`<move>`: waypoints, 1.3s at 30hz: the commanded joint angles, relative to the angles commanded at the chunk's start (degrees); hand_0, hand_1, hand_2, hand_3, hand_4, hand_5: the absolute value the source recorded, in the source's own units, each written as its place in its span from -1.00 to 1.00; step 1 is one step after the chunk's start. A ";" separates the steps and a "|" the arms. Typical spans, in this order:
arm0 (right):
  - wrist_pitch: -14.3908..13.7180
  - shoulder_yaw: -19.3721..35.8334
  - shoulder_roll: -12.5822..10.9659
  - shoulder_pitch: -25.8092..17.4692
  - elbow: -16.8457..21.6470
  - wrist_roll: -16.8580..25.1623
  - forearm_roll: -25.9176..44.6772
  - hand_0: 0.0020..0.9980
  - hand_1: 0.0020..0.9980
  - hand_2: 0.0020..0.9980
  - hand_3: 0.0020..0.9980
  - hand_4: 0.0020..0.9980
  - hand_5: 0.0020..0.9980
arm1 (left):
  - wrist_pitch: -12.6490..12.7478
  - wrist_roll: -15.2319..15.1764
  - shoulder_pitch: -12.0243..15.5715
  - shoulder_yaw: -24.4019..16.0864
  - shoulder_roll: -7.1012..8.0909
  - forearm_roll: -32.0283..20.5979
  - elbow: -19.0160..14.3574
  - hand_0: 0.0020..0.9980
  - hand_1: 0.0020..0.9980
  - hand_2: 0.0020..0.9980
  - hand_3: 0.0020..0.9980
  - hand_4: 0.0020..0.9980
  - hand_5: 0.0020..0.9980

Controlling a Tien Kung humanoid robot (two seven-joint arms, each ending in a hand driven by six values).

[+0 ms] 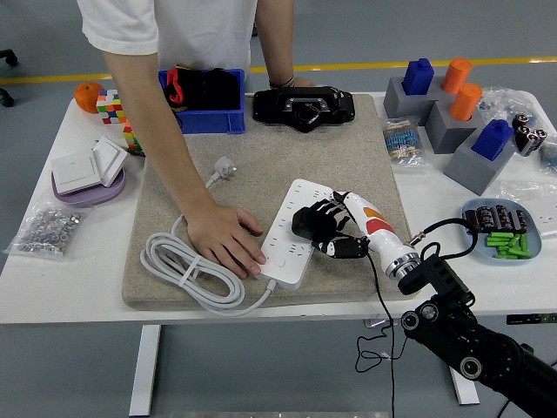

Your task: Press the white button,pick up the black plug,place it near the board,insert it into the board

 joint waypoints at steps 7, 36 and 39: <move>-0.23 0.03 0.15 -0.04 -0.88 -0.08 -0.41 -0.28 -0.48 -0.35 0.06 0.48 -1.00 | 0.01 0.00 0.13 -0.06 -0.09 0.00 0.00 0.42 0.33 0.17 0.36 0.32 -0.46; -0.28 -0.16 0.28 0.12 -1.24 -0.14 -0.53 -0.26 -0.47 -0.35 0.06 0.48 -1.00 | 0.09 -0.03 -0.06 -0.02 -0.13 -0.27 0.00 0.41 0.33 0.17 0.36 0.33 -0.46; -0.36 -0.10 0.32 0.15 -1.39 -0.09 -0.53 -0.26 -0.47 -0.35 0.06 0.48 -1.00 | 0.09 -0.05 -0.07 0.05 -0.11 -0.35 0.00 0.41 0.33 0.17 0.36 0.33 -0.46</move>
